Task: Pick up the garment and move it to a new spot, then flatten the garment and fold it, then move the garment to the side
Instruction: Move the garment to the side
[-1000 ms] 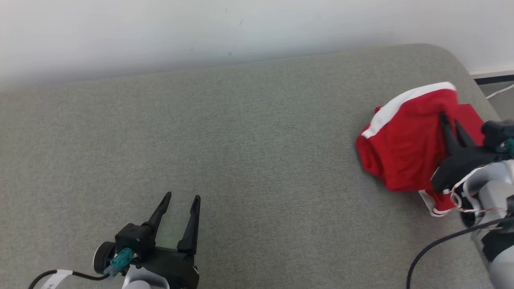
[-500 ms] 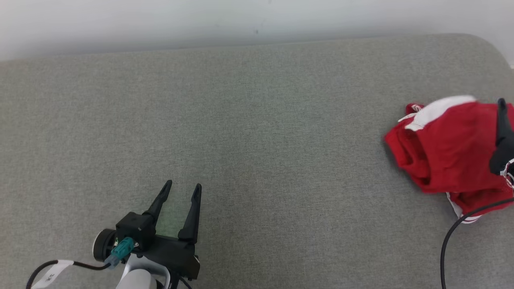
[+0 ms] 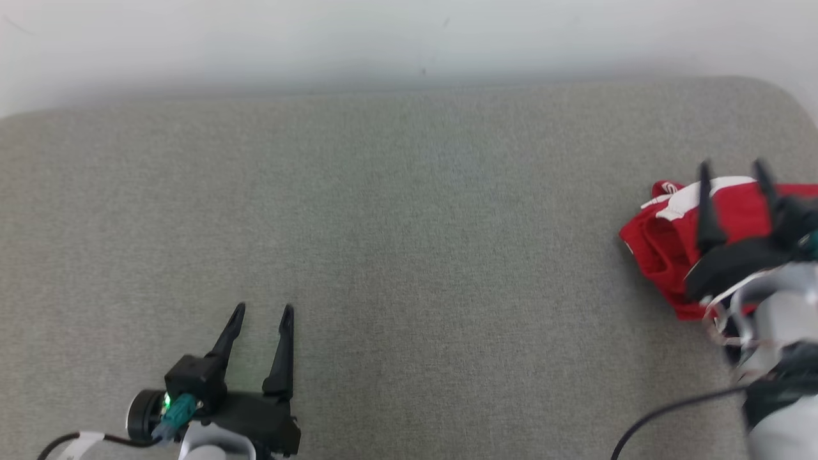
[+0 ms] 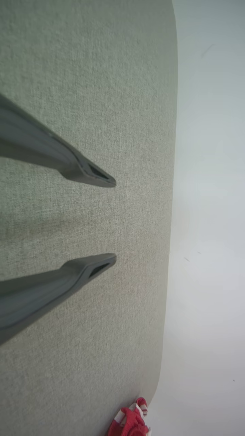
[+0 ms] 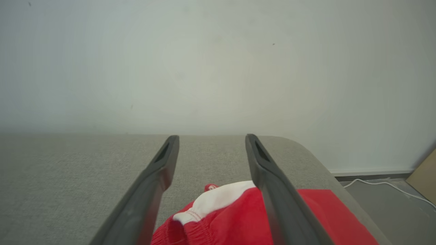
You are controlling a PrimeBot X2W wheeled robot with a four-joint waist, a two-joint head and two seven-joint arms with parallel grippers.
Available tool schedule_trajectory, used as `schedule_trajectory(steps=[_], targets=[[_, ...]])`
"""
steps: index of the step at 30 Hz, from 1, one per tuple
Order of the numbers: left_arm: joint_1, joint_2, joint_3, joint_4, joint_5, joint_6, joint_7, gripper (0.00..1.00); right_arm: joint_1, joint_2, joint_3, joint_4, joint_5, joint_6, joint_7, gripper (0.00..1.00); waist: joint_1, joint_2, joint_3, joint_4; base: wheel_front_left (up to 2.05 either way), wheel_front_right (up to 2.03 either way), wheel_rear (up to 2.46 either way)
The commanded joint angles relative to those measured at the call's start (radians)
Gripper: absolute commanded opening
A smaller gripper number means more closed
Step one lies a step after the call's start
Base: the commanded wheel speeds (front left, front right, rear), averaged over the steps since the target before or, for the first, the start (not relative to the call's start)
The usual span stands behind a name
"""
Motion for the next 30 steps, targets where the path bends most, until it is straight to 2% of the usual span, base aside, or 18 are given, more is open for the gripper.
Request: schedule_trajectory(steps=[1,7,14,23,30], targets=[[0.025,0.001,0.008,0.003,0.015,0.008,-0.001,1.00,0.039,0.019,0.015,-0.018,0.001,0.000,-0.004,1.00,-0.0001,-0.0001,-0.032,0.011,0.00,0.00,0.00],[0.104,0.002,0.042,0.010,0.036,0.025,-0.001,1.00,0.214,0.103,0.046,-0.137,0.040,0.000,-0.004,1.00,-0.0001,-0.0001,-0.112,0.036,0.00,0.00,0.00],[0.162,0.010,0.090,0.010,0.063,0.025,-0.001,1.00,0.338,0.160,0.039,-0.201,0.054,0.000,-0.004,1.00,-0.0001,-0.0001,-0.158,0.051,0.00,0.00,0.00],[0.207,0.013,0.150,-0.003,0.081,0.022,-0.001,1.00,0.424,0.203,0.036,-0.234,0.036,0.000,-0.004,1.00,-0.0001,-0.0001,-0.186,0.051,0.00,0.00,0.00],[0.231,0.015,0.187,-0.013,0.097,0.033,-0.001,1.00,0.469,0.205,0.077,-0.226,0.041,0.000,-0.004,1.00,-0.0001,-0.0001,-0.197,0.041,0.00,0.00,0.00]])
